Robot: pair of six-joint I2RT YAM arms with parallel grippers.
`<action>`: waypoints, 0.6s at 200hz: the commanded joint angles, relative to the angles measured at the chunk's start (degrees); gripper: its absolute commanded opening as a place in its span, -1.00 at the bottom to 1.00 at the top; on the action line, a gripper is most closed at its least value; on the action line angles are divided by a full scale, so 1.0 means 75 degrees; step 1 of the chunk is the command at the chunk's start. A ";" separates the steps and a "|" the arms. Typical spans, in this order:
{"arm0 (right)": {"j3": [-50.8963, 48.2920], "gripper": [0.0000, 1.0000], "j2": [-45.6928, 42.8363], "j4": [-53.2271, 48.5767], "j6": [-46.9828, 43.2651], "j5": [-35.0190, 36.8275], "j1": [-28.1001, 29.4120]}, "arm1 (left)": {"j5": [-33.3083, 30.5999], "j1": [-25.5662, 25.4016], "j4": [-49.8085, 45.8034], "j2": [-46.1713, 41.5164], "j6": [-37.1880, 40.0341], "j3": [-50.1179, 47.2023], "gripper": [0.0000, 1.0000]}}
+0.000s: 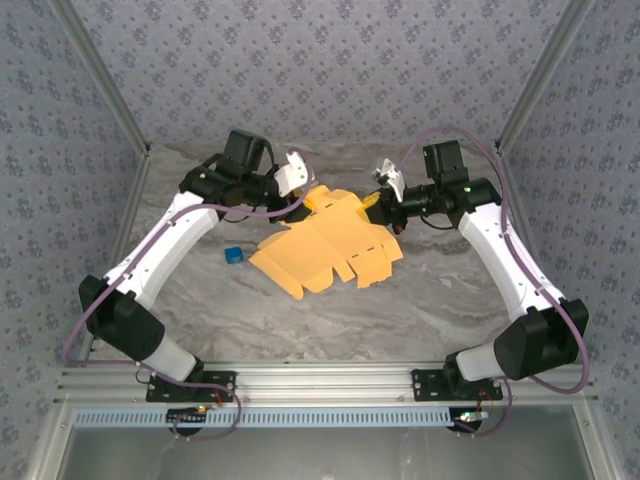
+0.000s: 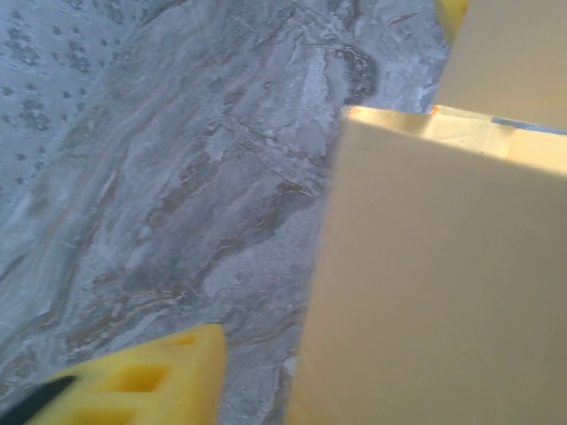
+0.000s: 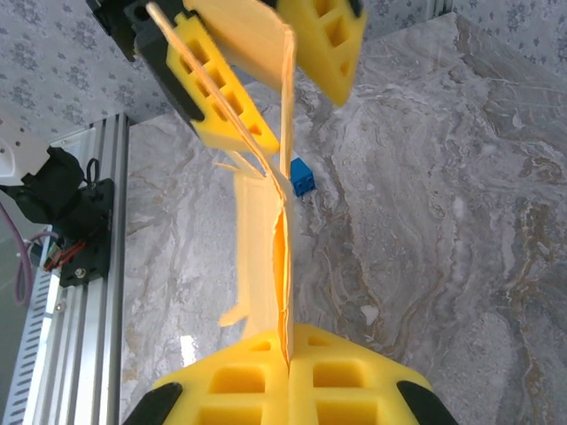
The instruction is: Fold the paper box
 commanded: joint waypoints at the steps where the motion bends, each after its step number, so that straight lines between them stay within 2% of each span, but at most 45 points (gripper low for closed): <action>1: 0.0294 -1.00 0.0011 -0.0160 -0.0262 0.0243 0.0077 | 0.0635 0.0057 -0.0278 0.0054 0.0260 0.0164 -0.51; 43: 0.0307 -0.99 0.0017 -0.0026 -0.0153 0.1003 0.0231 | 0.0843 0.0057 -0.0369 -0.0017 0.0214 0.0102 -0.87; 58: 0.0312 -0.83 0.0004 -0.0010 -0.0143 0.1148 0.0244 | 0.0862 0.0056 -0.0463 -0.0081 0.0179 0.0085 -0.94; 88: 0.0307 -0.33 -0.0011 -0.0085 -0.0274 0.1207 0.0232 | 0.0879 0.0091 -0.0566 -0.0290 0.0166 0.0018 -1.00; 102: 0.0296 -0.21 -0.0014 -0.0144 -0.0368 0.1152 0.0211 | 0.0887 0.0120 -0.0567 -0.0410 0.0155 -0.0030 -1.00; 120: 0.0240 -0.17 -0.0023 -0.0108 -0.0440 0.1099 0.0198 | 0.0955 0.0162 -0.0523 -0.0540 0.0184 -0.0141 -1.00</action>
